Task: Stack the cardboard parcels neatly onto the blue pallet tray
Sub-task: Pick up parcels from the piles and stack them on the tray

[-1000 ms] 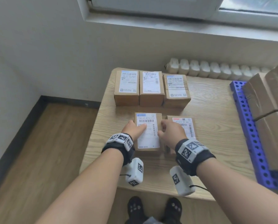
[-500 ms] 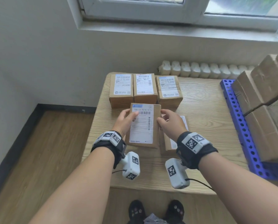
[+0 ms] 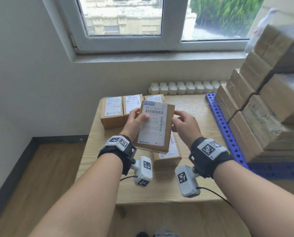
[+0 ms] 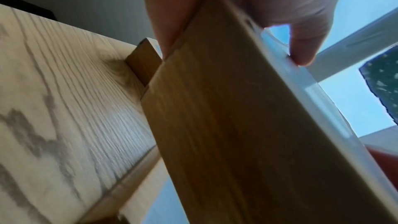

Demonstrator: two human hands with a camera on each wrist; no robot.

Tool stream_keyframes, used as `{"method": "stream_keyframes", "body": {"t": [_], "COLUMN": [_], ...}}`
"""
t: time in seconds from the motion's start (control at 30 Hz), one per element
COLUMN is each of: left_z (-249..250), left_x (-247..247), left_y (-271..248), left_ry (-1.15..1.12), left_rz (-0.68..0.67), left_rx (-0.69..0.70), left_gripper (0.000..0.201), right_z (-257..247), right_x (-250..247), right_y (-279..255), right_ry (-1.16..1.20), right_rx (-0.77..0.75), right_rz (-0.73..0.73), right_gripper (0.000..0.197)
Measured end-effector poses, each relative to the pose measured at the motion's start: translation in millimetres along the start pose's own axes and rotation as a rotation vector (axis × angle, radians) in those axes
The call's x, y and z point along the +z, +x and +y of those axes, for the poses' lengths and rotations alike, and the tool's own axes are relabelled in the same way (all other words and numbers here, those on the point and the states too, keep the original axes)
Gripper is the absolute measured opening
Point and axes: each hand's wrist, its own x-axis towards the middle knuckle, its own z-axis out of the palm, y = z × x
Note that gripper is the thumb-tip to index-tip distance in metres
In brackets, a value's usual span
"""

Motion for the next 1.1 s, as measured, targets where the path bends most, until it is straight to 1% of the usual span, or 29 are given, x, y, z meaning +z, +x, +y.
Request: {"method": "stream_keyframes", "body": {"t": [0.13, 0.23, 0.3, 0.33, 0.43, 0.47, 0.57, 0.6, 0.7, 0.77, 0.87, 0.93, 1.0, 1.03, 1.1], "left_z": [8, 22, 30, 34, 47, 51, 74, 84, 115, 133, 155, 168, 178, 183, 192], "left_x": [50, 95, 125, 138, 181, 194, 229, 240, 277, 303, 340, 364, 387, 398, 418], "left_y": [-9, -24, -31, -35, -49, -52, -59, -62, -69, -73, -76, -75, -73, -72, -70], "left_ry": [0.02, 0.015, -0.009, -0.022, -0.06, -0.079, -0.117, -0.12, -0.128, -0.156, -0.196, -0.225, -0.211, -0.196, -0.164], "left_rz": [-0.04, -0.082, -0.1, -0.11, -0.126, -0.131, -0.134, -0.134, -0.15, -0.173, -0.184, -0.201, -0.203, -0.201, -0.196], "left_rx": [0.036, 0.034, 0.057, 0.069, 0.094, 0.106, 0.169, 0.193, 0.272, 0.303, 0.33, 0.33, 0.341, 0.355, 0.388], "left_gripper": [0.042, 0.036, 0.036, 0.04, 0.062, 0.065, 0.056, 0.059, 0.075, 0.08, 0.077, 0.066, 0.056, 0.055, 0.054], "right_z": [6, 10, 14, 14, 13, 12, 6, 4, -6, -12, -21, -27, -32, -32, -30], "right_x": [-51, -97, -128, -142, -188, -203, -250, -264, -305, -331, -365, -387, -408, -418, -435], "right_y": [-12, -21, -26, -30, -44, -49, -58, -60, -64, -65, -66, -64, -61, -58, -51], "right_ry": [0.007, 0.04, 0.059, 0.06, 0.007, -0.008, -0.026, -0.022, -0.032, -0.032, -0.013, 0.019, 0.05, 0.076, 0.122], "right_rx": [-0.013, -0.018, -0.026, -0.031, -0.079, -0.102, -0.148, -0.167, -0.223, -0.239, -0.255, -0.281, -0.288, -0.282, -0.267], "right_rz": [0.062, 0.123, 0.15, 0.157, 0.175, 0.178, 0.178, 0.172, 0.136, 0.097, 0.092, 0.103, 0.119, 0.126, 0.14], "right_gripper": [0.041, 0.054, 0.056, 0.055, 0.053, 0.051, 0.04, 0.039, 0.046, 0.055, 0.072, 0.079, 0.072, 0.067, 0.067]}}
